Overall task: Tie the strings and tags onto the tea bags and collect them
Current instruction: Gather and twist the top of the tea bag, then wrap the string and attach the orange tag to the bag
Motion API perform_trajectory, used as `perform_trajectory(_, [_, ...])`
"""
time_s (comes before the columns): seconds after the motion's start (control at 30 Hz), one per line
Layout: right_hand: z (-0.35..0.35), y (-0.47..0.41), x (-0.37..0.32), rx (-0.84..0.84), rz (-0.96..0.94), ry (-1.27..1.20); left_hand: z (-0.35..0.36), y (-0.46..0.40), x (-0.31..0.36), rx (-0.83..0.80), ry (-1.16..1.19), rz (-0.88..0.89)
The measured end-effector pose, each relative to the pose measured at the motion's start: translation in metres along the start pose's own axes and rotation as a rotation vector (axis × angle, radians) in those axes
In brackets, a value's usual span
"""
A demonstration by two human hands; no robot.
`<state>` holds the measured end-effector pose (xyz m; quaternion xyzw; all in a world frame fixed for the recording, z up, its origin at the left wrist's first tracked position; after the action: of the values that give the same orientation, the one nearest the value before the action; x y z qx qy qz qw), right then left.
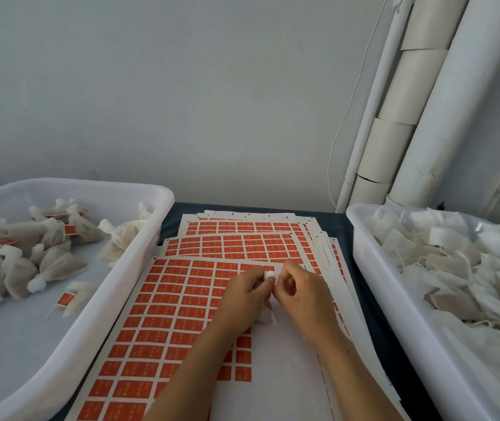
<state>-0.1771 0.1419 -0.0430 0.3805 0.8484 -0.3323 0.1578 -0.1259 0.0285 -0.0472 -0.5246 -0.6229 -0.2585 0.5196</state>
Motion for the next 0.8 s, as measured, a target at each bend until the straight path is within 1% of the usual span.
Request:
perform_trajectory(0.1, [0.007,-0.002,0.008,-0.095,0.047,-0.064,0.002,0.0,-0.004,0.066,-0.024,-0.058])
perform_trajectory(0.2, [0.011,-0.007,0.013,-0.087,0.079,-0.042,0.002,-0.002,-0.006,0.113,-0.038,-0.082])
perform_trajectory(0.27, [0.011,-0.014,0.015,-0.093,0.084,-0.003,0.001,-0.004,-0.006,0.144,-0.035,-0.098])
perform_trajectory(0.47, [0.009,-0.044,0.012,-0.23,0.073,0.197,-0.001,-0.007,-0.007,0.202,-0.004,-0.143])
perform_trajectory(0.7, [0.011,-0.056,0.013,-0.242,-0.016,0.31,-0.007,-0.004,-0.01,0.382,0.104,-0.201])
perform_trajectory(0.8, [0.013,-0.056,0.016,-0.245,-0.079,0.367,-0.008,-0.003,-0.01,0.412,0.114,-0.207])
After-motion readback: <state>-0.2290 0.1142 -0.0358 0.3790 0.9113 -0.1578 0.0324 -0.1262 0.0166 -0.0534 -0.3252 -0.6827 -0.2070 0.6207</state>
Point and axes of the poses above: each hand's wrist, its own y-axis away from the middle knuckle, its own z-axis out of the palm, x = y × z, the point moved 2 cm from there along -y, towards the middle knuckle, and after that the axes turned 1 degree about -x, right-handed, at the moved point
